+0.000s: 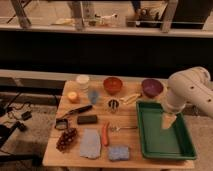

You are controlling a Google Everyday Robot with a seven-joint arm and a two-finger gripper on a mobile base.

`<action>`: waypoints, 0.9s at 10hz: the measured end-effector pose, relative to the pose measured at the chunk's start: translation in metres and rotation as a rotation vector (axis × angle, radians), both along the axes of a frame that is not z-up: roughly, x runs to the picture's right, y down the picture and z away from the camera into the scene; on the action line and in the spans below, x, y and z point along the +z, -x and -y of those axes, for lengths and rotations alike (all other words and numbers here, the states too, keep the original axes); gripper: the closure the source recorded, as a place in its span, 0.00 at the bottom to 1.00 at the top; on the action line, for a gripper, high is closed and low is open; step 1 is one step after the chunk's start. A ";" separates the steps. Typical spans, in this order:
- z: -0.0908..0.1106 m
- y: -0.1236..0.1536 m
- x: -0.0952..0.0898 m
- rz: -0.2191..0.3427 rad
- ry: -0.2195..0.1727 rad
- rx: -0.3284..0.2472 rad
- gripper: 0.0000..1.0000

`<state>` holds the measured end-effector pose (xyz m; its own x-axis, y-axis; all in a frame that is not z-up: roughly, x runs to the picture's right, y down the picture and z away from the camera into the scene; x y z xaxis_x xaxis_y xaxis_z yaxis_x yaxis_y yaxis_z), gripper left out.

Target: Place grapes in purple bowl

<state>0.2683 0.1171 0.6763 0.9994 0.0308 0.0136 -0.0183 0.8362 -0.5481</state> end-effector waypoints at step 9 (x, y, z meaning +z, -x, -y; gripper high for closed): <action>-0.026 0.202 -0.026 0.365 -0.045 -0.222 0.20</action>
<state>0.0667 0.1432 0.6507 0.9111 -0.1929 0.3644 0.3531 0.8214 -0.4480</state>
